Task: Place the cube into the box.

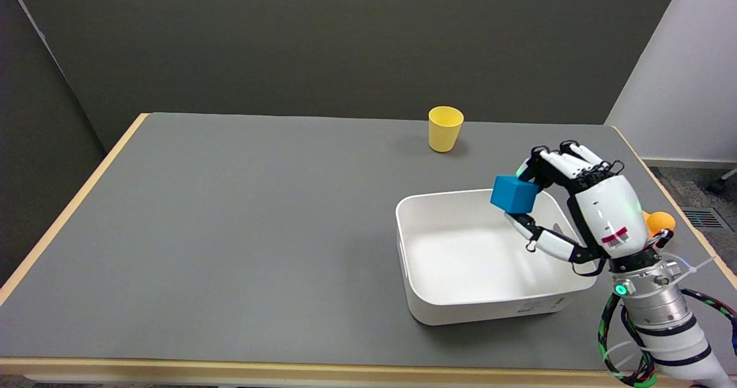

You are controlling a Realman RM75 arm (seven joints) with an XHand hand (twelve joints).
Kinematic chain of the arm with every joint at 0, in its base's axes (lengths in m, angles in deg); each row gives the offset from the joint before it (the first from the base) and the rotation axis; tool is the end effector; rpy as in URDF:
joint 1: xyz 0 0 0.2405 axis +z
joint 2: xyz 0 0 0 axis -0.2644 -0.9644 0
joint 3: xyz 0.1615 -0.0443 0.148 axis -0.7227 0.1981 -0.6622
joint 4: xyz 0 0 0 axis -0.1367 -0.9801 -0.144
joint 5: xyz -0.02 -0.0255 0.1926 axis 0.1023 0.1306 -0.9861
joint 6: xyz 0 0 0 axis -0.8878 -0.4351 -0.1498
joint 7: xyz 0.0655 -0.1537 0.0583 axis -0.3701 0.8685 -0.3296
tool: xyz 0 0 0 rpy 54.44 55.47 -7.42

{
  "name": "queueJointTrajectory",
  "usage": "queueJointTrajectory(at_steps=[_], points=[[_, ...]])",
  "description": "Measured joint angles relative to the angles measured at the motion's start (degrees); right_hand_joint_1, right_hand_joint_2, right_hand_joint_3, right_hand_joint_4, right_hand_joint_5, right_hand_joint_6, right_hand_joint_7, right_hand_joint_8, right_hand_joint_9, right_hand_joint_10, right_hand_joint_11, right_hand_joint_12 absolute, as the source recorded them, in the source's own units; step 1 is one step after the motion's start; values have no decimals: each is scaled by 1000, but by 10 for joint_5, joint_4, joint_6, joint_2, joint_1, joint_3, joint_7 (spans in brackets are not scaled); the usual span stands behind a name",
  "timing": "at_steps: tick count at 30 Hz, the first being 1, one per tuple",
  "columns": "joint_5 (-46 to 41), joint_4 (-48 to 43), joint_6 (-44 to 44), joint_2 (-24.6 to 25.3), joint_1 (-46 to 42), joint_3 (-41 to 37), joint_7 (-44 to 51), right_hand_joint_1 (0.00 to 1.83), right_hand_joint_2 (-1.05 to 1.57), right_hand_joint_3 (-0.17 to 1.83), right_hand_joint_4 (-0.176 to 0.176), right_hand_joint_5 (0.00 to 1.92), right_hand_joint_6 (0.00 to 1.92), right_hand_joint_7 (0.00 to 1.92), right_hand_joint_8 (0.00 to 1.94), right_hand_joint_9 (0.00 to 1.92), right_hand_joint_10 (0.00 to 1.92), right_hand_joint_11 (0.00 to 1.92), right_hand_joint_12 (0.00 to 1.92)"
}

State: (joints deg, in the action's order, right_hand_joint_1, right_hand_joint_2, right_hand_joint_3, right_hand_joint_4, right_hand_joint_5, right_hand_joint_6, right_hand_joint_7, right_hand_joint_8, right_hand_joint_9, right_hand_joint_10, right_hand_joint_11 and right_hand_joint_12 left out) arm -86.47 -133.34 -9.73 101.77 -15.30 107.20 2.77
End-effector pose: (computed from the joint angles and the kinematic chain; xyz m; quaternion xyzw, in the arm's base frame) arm -0.1855 -0.2000 0.3596 0.7309 0.1224 0.2797 0.6104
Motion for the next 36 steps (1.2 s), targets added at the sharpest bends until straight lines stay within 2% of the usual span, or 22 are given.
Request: queueJointTrajectory(at_steps=[8, 10, 11, 12, 13, 15, 17, 18, 19, 21, 23, 26, 30, 34, 36], points=[[-27, 5, 37, 2, -2, 17, 69, 1169, 897, 689, 5, 727, 1524, 879, 1402, 755, 1483, 459, 1619], [-33, 7, 44, 3, -1, 20, 85, 1166, 939, 608, 2, 727, 1551, 860, 1339, 728, 1467, 439, 1608], [-36, 9, 48, 4, 0, 21, 95, 1126, 986, 529, 21, 718, 1564, 819, 1238, 679, 1409, 389, 1564], [-38, 10, 49, 4, 0, 23, 101, 978, 1057, 439, 104, 686, 1543, 715, 1011, 563, 1233, 247, 1423], [-40, 11, 51, 5, 0, 24, 110, 841, 1090, 394, 170, 646, 1494, 614, 797, 453, 1068, 120, 1294], [-44, 16, 52, 6, 1, 27, 124, 716, 656, 904, 87, 475, 1028, 448, 535, 299, 869, 50, 1190], [-49, 20, 52, 7, 2, 29, 136, 567, 581, 864, 83, 267, 535, 157, 287, 39, 432, 6, 760], [-50, 22, 52, 7, 3, 31, 140, 579, 530, 887, 83, 174, 479, 88, 175, 1, 240, -1, 605], [-51, 24, 52, 8, 3, 32, 145, 625, 476, 924, 85, 87, 502, 52, 67, 5, 61, -1, 472], [-55, 28, 49, 8, 4, 36, 153, 517, 525, 836, 86, 88, 341, 9, 12, 0, 10, -1, 323], [-58, 31, 45, 9, 4, 39, 159, 484, 503, 871, 85, 54, 342, -1, -1, -1, -1, -1, 237], [-61, 36, 36, 10, 5, 45, 167, 503, 519, 814, 87, 61, 297, -1, -1, -1, -1, -1, 184], [-64, 42, 18, 10, 6, 56, 175, 487, 518, 815, 83, 54, 291, -1, -1, -1, -1, -1, 170], [-66, 48, -6, 11, 8, 68, 176, 405, 537, 909, 83, 45, 309, 0, 10, -1, 7, -1, 212], [-66, 51, -23, 12, 11, 75, 171, 382, 545, 920, 82, 64, 372, 35, 114, -1, 188, -1, 390]])
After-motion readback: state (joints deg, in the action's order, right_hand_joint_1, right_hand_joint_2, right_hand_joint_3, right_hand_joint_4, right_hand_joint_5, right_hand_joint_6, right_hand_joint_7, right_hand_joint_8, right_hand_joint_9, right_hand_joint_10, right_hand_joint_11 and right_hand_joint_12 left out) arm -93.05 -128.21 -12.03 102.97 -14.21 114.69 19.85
